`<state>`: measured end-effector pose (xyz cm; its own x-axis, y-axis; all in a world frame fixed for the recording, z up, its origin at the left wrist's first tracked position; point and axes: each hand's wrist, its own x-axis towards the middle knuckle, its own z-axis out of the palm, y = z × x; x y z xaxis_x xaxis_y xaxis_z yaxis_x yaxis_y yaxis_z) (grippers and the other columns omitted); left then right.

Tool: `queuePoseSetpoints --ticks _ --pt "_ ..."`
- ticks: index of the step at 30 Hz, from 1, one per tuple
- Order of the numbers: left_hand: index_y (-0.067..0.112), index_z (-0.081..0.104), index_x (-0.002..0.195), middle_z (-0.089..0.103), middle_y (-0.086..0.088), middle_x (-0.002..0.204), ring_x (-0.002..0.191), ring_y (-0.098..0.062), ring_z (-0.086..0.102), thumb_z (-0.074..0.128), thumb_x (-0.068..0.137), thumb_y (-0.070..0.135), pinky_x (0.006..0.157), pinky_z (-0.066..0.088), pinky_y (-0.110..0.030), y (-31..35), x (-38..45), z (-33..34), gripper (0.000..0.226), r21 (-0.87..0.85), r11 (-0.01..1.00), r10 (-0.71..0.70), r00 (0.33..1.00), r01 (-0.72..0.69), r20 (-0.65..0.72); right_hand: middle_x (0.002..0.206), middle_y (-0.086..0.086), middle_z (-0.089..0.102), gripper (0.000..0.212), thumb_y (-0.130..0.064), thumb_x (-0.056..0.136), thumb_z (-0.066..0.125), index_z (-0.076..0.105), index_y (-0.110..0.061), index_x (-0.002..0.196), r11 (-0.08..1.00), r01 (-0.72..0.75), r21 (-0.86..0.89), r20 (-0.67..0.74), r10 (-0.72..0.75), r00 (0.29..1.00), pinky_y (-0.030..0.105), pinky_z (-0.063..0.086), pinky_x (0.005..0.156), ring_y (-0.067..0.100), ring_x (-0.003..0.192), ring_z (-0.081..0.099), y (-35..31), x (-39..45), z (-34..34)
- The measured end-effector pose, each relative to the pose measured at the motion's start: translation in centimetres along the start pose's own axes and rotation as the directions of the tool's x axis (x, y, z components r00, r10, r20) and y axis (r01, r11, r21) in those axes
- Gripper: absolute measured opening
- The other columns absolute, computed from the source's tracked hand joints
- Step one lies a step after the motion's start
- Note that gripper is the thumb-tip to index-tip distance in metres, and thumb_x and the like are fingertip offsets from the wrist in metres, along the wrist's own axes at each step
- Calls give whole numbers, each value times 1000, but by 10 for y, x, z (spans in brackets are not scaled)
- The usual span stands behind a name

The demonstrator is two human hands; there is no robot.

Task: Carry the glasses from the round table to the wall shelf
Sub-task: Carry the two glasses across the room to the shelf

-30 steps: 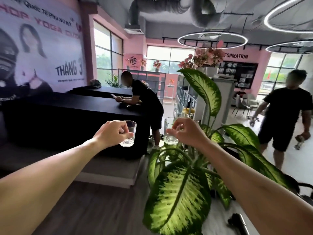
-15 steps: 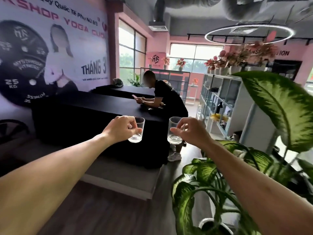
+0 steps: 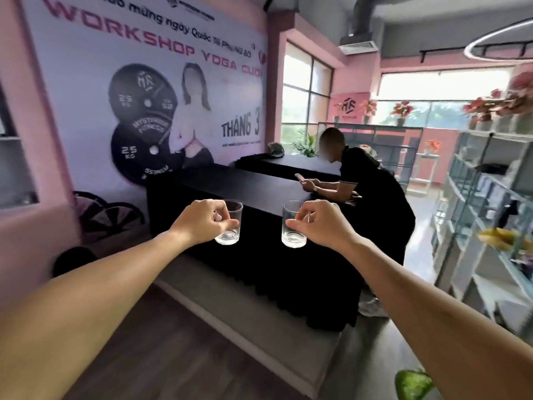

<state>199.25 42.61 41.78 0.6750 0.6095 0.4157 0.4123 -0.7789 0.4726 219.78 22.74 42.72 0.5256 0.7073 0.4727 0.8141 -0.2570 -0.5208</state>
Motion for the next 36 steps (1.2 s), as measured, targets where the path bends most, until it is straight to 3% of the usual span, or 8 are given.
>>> queuePoseSetpoints --ticks 6,10,15,23,28,36 --pt "27 63 71 68 7 65 67 -8 64 78 77 47 76 52 -31 -39 35 -5 25 43 989 -140 988 142 -61 65 -7 66 26 -46 72 81 64 -29 61 993 71 90 75 -78 994 27 51 70 12 68 62 5 76 54" --pt "36 61 70 75 10 86 66 -9 64 68 65 64 77 57 -37 -86 55 -14 30 55 970 -233 968 238 -89 72 -7 67 22 -43 73 80 69 -25 67 980 116 162 159 -142 977 26 49 71 11 78 63 -7 123 105" --pt "31 62 68 68 6 71 73 -13 66 78 74 50 77 56 -37 -144 81 -24 26 89 938 -319 936 334 -149 70 -6 68 20 -41 73 82 70 -25 67 960 141 241 207 -193 959 29 55 77 12 77 66 -28 175 166" --pt "29 63 71 70 2 77 78 -19 67 78 74 50 81 57 -44 -241 148 -54 26 95 918 -362 911 386 -199 69 -7 66 19 -39 76 79 69 -25 70 936 218 278 245 -288 926 33 57 78 12 75 65 -79 274 257" --pt "23 66 77 71 -9 82 80 -26 67 78 79 42 77 53 -42 -296 200 -85 24 113 912 -360 903 393 -233 69 -5 66 18 -38 76 80 71 -23 72 916 234 327 224 -315 922 34 58 77 12 70 62 -119 343 304" --pt "27 63 73 70 -3 76 74 -22 64 78 78 46 74 52 -37 -394 266 -121 25 149 886 -386 877 439 -286 74 -7 67 18 -39 76 80 70 -25 72 895 285 342 263 -383 886 31 58 76 11 76 65 -172 442 405"
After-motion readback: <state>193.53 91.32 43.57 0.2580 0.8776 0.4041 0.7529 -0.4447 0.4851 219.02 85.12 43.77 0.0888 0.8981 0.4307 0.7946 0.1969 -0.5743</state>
